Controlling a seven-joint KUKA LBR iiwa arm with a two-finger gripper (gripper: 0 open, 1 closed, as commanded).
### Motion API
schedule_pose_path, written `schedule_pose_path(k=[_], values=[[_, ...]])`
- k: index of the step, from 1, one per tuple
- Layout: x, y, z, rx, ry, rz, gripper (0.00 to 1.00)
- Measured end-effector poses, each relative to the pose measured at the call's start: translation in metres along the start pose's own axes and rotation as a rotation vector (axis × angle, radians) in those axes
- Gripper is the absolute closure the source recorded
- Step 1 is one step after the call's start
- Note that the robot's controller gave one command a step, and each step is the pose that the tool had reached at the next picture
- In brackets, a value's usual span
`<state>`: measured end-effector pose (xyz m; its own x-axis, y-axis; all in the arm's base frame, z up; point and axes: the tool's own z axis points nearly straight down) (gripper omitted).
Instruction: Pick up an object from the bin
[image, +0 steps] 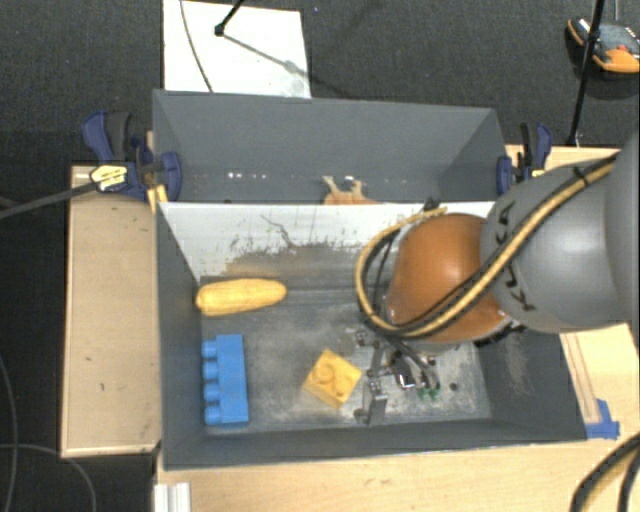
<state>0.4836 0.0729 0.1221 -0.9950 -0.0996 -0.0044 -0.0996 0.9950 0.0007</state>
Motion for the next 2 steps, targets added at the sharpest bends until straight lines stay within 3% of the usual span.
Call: schedule_pose_path(k=[1,2], values=[[-0.006,-0.018,0.02,0.0,0.004,0.216,0.0],[-0.008,-0.019,0.036,0.004,0.003,0.206,0.0]])
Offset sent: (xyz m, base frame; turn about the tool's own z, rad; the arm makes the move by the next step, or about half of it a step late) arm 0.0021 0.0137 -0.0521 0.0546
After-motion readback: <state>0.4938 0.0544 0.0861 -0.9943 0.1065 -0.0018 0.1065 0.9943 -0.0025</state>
